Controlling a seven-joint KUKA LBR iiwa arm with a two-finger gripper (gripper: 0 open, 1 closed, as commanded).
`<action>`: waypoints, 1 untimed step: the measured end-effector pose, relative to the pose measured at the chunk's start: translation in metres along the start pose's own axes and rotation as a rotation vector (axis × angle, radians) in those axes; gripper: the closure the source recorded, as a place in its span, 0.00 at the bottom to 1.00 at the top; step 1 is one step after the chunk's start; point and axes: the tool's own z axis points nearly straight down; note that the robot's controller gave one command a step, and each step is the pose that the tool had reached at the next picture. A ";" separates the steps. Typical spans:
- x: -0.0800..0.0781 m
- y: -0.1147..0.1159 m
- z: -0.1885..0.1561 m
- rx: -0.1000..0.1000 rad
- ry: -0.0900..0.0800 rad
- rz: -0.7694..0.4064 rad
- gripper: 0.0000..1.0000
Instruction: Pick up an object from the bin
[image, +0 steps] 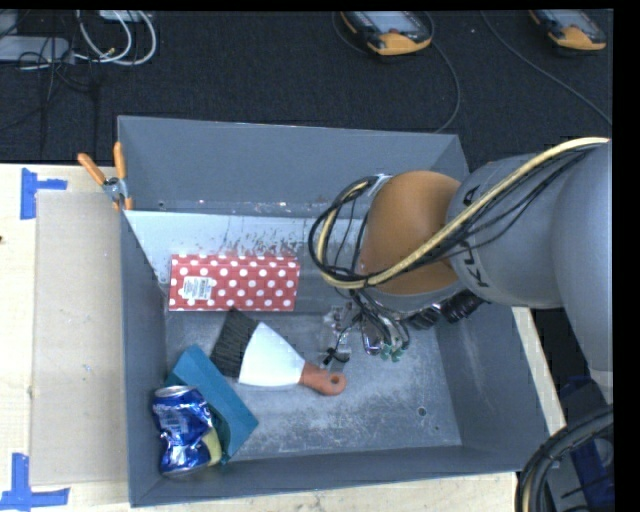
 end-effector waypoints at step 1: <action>-0.004 0.021 0.020 -0.002 -0.003 -0.074 1.00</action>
Offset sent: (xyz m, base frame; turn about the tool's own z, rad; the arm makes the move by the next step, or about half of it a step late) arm -0.0072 0.0774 -0.0493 -0.0572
